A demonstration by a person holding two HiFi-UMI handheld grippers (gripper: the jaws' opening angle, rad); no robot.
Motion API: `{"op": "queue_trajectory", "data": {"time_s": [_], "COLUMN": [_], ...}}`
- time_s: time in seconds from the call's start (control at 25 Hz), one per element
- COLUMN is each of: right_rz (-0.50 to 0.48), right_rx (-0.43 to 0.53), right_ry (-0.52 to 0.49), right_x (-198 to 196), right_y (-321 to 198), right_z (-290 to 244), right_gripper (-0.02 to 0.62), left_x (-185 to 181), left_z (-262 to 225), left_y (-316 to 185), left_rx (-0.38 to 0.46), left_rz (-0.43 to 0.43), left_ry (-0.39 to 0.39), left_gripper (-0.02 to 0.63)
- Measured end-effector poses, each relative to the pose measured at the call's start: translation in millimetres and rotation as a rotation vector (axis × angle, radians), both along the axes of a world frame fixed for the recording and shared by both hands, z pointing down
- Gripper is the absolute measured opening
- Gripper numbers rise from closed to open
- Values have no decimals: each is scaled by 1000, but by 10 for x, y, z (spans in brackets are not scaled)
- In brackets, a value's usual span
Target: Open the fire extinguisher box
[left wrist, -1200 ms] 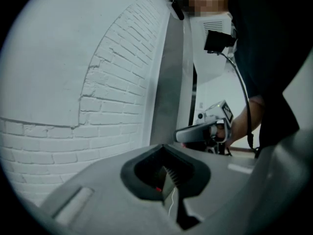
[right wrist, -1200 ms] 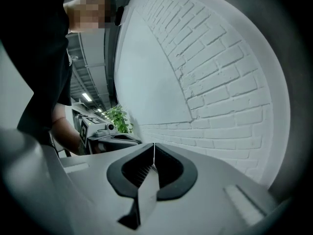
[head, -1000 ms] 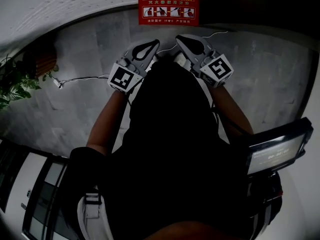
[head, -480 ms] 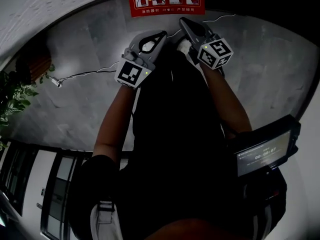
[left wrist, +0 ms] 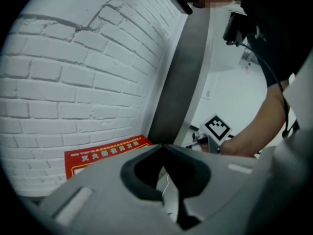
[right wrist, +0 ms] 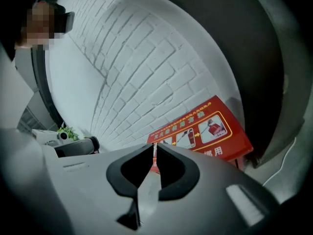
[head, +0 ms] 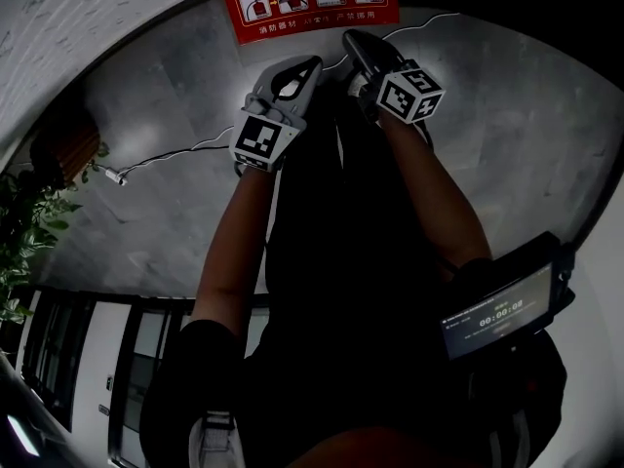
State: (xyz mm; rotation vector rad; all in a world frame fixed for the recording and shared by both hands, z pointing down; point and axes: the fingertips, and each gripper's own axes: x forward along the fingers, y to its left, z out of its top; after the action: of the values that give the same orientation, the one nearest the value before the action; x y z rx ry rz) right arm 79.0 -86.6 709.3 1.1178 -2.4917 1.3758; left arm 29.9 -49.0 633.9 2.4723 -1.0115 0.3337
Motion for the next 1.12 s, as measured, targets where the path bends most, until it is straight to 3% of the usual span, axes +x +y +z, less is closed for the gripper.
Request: {"op": "queue_trajectory", "data": {"time_s": [0.16,0.36,0.44,1.12], "right_rz": [127,407,476,545], "right_rx": [-91,-252,-282,-350], "right_ry": [-61,-342,-395,-451], "right_x": [163,389,473,561], "right_y": [-30,-19,10,-91], "right_z": [285,602,744,1294], "right_gripper": [19,89,110,164], "left_x": [25,89,107,66], "left_z": [140,147,141,215], "left_y": [-71,-104,-103,-27], "left_rx": [-27,-21,-18,-20], "left_rz": [-14,-7,-2,-3], "left_ry": [3,8,9,28], "left_gripper": [1,1,1,1]}}
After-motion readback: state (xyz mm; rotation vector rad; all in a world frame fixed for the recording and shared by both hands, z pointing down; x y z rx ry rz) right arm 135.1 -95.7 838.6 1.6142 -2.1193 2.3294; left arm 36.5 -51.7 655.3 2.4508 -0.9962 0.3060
